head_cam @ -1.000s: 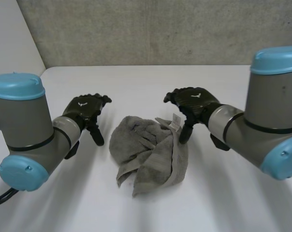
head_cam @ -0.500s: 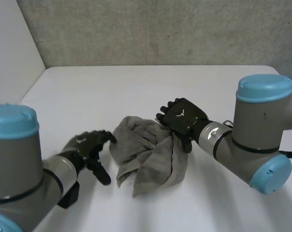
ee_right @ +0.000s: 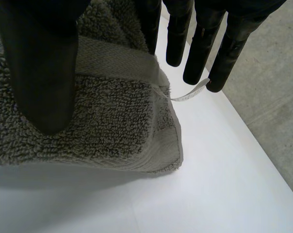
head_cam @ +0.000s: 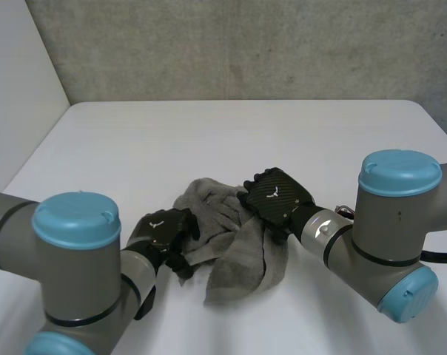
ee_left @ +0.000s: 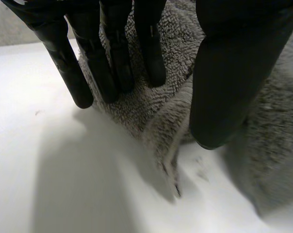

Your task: Fold the towel.

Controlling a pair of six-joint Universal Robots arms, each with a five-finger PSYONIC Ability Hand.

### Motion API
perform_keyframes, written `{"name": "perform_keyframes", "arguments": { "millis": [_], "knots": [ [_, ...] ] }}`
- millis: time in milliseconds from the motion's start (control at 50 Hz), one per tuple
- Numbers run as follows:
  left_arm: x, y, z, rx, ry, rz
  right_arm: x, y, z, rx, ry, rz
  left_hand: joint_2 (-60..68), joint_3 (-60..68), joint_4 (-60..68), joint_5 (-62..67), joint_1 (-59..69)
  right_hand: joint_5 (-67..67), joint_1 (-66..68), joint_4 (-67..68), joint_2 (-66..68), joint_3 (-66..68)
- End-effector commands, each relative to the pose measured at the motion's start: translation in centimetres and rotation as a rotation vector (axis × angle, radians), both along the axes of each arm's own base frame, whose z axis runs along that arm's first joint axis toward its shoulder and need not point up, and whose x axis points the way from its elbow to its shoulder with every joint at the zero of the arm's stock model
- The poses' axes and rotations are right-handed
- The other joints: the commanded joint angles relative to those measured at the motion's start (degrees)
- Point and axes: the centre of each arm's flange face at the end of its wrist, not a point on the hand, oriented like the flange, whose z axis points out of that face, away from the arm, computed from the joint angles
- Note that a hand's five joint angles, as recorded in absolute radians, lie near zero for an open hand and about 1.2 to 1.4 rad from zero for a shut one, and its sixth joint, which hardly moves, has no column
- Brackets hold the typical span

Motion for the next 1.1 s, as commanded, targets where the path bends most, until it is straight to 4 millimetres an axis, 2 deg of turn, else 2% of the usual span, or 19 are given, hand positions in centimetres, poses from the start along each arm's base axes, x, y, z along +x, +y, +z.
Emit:
{"name": "perform_keyframes", "arguments": {
  "millis": [20, 100, 180, 300, 340, 360, 380, 420, 440, 460, 480, 520, 540, 580, 660, 860, 960, 1060, 1100],
  "knots": [
    [-0.9, -1.1, -1.0, -0.042, -0.001, 0.021, 0.1, -0.3, -0.6, -0.011, -0.001, -0.004, 16.8, 16.8, 17.0, 17.1, 16.8, 0.5, 1.7, 1.3, 2.0, 1.8],
    [-1.5, -1.0, -1.6, -0.036, -0.007, 0.004, 0.2, -0.5, -0.6, -0.018, -0.004, -0.004, 34.4, 34.4, 34.6, 34.7, 34.3, 13.5, 14.6, 14.2, 15.0, 14.7],
    [-1.7, -1.2, -1.4, -0.055, 0.007, 0.006, 0.2, -0.9, -0.2, -0.047, 0.005, -0.003, 40.8, 40.8, 41.1, 41.1, 40.8, 54.1, 55.2, 54.8, 55.6, 55.3],
    [-2.0, -2.5, 1.2, -0.151, 0.043, 0.021, -0.9, -2.9, 1.4, -0.100, -0.005, -0.057, 40.8, 40.8, 41.1, 41.1, 40.8, 54.1, 55.3, 54.9, 55.6, 55.4],
    [-1.8, -2.8, 2.7, -0.194, 0.052, 0.025, -1.4, -3.6, 4.0, -0.148, -0.044, -0.093, 40.8, 40.8, 41.1, 41.1, 40.8, 54.1, 55.3, 54.9, 55.6, 55.4],
    [-1.4, -3.1, 4.6, -0.250, 0.060, 0.039, -1.4, -3.6, 4.0, -0.149, -0.044, -0.093, 40.8, 40.8, 41.1, 41.1, 40.8, 54.1, 55.3, 54.9, 55.6, 55.4],
    [-1.4, -3.1, 4.7, -0.251, 0.060, 0.039, -1.9, -3.8, 5.6, -0.177, -0.070, -0.119, 40.8, 40.8, 41.1, 41.1, 40.8, 54.1, 55.3, 54.9, 55.6, 55.4],
    [0.8, -4.7, 8.8, -0.375, 0.059, 0.102, -2.6, -4.2, 6.9, -0.197, -0.095, -0.153, 40.8, 40.8, 41.1, 41.1, 40.8, 54.1, 55.3, 54.9, 55.6, 55.4],
    [0.8, -4.7, 8.9, -0.376, 0.059, 0.102, -3.3, -4.7, 8.2, -0.214, -0.125, -0.190, 40.8, 40.8, 41.1, 41.1, 40.8, 54.1, 55.3, 54.9, 55.6, 55.4],
    [1.7, -5.1, 10.5, -0.427, 0.051, 0.124, -4.2, -5.2, 9.4, -0.225, -0.152, -0.230, 40.8, 40.8, 41.1, 41.1, 40.8, 54.1, 55.3, 54.9, 55.6, 55.4],
    [1.7, -5.1, 10.5, -0.428, 0.051, 0.124, -4.2, -5.2, 9.4, -0.226, -0.152, -0.230, 40.8, 40.8, 41.1, 41.1, 40.8, 54.1, 55.3, 54.9, 55.6, 55.4],
    [3.2, -5.5, 13.7, -0.534, 0.040, 0.153, -4.9, -5.5, 10.6, -0.235, -0.179, -0.261, 40.8, 40.8, 41.1, 41.1, 40.8, 54.1, 55.3, 54.9, 55.6, 55.4],
    [3.2, -5.5, 13.8, -0.534, 0.040, 0.153, -5.6, -5.4, 11.9, -0.234, -0.197, -0.283, 40.8, 40.8, 41.1, 41.1, 40.8, 54.1, 55.3, 54.9, 55.6, 55.4],
    [4.4, -5.6, 16.1, -0.613, 0.029, 0.178, -6.2, -5.1, 12.9, -0.215, -0.201, -0.297, 40.8, 40.8, 41.1, 41.1, 40.8, 54.1, 55.3, 54.9, 55.6, 55.4],
    [5.1, -5.8, 17.5, -0.655, 0.033, 0.187, -7.1, -3.8, 14.5, -0.114, -0.190, -0.302, 40.8, 40.8, 41.1, 41.1, 40.8, 54.1, 55.3, 54.9, 55.6, 55.4],
    [5.6, -6.1, 16.0, -0.587, -0.002, 0.158, -7.7, -2.0, 14.5, 0.099, -0.114, -0.313, 40.8, 40.8, 41.1, 41.1, 40.8, 54.1, 55.3, 54.9, 55.6, 55.4],
    [5.1, -7.2, 12.3, -0.482, -0.057, 0.138, -7.5, -2.0, 12.6, 0.205, -0.030, -0.307, 40.8, 40.8, 41.1, 41.1, 40.8, 54.1, 55.3, 54.9, 55.6, 55.4],
    [4.3, -9.4, 10.2, -0.446, -0.077, 0.136, -6.8, -3.4, 11.7, 0.184, 0.000, -0.288, 40.8, 40.8, 41.1, 41.1, 40.8, 54.1, 55.3, 54.9, 55.6, 55.4],
    [3.9, -10.5, 10.1, -0.464, -0.072, 0.137, -5.8, -6.1, 11.2, 0.107, -0.044, -0.287, 40.8, 40.8, 41.1, 41.1, 40.8, 54.1, 55.3, 54.9, 55.6, 55.4]
  ]
}}
